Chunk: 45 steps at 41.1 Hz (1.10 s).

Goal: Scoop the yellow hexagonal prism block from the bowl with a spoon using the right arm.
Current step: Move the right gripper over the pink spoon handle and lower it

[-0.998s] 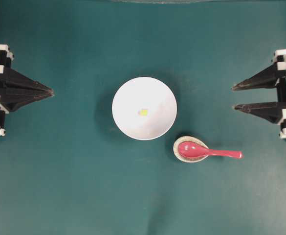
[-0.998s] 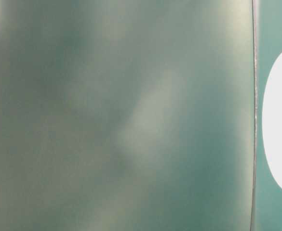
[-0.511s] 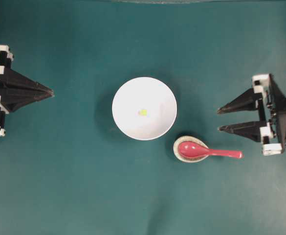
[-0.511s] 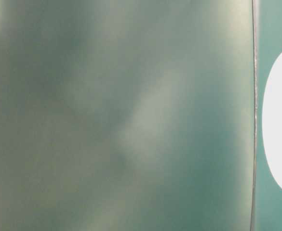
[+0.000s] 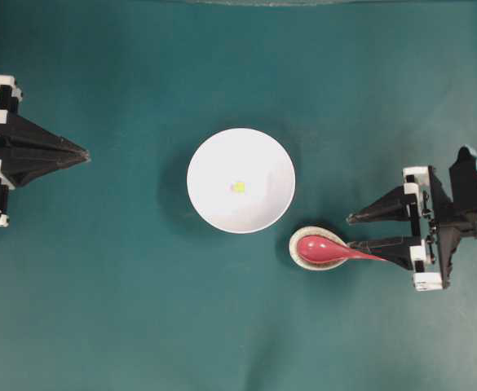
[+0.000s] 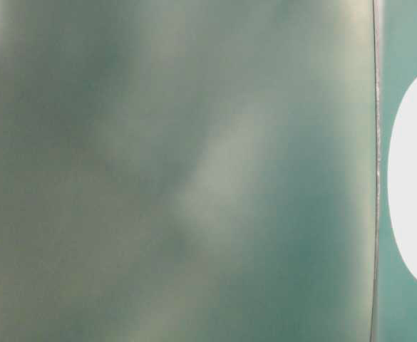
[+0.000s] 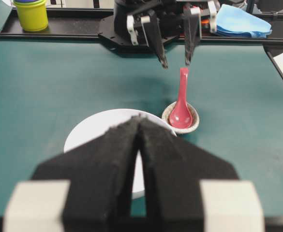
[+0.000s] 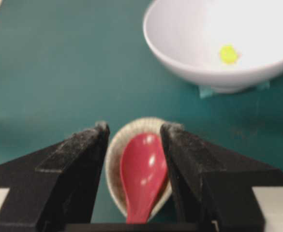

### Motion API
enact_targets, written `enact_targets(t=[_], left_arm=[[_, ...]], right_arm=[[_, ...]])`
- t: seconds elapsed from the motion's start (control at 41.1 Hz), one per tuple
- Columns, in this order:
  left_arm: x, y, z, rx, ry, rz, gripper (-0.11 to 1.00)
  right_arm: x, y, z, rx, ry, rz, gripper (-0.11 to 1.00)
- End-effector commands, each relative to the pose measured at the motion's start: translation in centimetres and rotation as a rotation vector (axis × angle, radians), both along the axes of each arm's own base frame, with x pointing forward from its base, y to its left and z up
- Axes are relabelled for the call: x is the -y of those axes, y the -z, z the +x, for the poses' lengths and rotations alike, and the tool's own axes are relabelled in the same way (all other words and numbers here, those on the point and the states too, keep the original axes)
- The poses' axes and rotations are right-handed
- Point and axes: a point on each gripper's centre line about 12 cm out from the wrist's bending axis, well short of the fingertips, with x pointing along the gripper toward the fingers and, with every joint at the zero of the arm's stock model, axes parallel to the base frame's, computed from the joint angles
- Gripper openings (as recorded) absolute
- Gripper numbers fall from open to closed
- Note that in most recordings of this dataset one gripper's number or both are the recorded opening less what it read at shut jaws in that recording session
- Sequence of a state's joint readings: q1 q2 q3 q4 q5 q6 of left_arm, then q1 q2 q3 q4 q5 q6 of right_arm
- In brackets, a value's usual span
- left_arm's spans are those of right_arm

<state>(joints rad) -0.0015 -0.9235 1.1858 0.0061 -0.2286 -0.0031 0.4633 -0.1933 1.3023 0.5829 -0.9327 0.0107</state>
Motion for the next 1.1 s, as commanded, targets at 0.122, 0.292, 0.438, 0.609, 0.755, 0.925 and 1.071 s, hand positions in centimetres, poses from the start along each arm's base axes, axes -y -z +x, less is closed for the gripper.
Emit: enact_targets(t=[0.122,0.292,0.438,0.609,0.755,0.925,1.071], left_arm=[[0.0,-1.2,0.3,0.031,0.000,0.001,0.02],[0.0,-1.3,0.3,0.032,0.000,0.000,0.02],[0.0,-1.2,0.3,0.026,0.000,0.000,0.02],[0.0,-1.1,0.2,0.026,0.000,0.001,0.02],[0.0,-1.2,0.3,0.026,0.000,0.000,0.02],[0.0,-1.2,0.3,0.025,0.000,0.000,0.02],[0.0,-1.2,0.3,0.023,0.000,0.000,0.02]], right_arm=[[-1.0,1.0,-0.1,0.009,0.040,-0.003,0.53],[-1.4,1.9,-0.5,-0.014,0.043,-0.019,0.53],[-2.0,2.7,-0.7,-0.040,0.028,-0.040,0.53],[-2.4,3.6,-1.0,-0.071,0.024,-0.059,0.53],[-2.4,4.3,-1.1,-0.096,0.029,-0.072,0.53],[-2.5,4.9,-1.0,-0.118,0.026,-0.084,0.53],[-2.5,5.2,-1.0,-0.140,0.022,-0.087,0.53]])
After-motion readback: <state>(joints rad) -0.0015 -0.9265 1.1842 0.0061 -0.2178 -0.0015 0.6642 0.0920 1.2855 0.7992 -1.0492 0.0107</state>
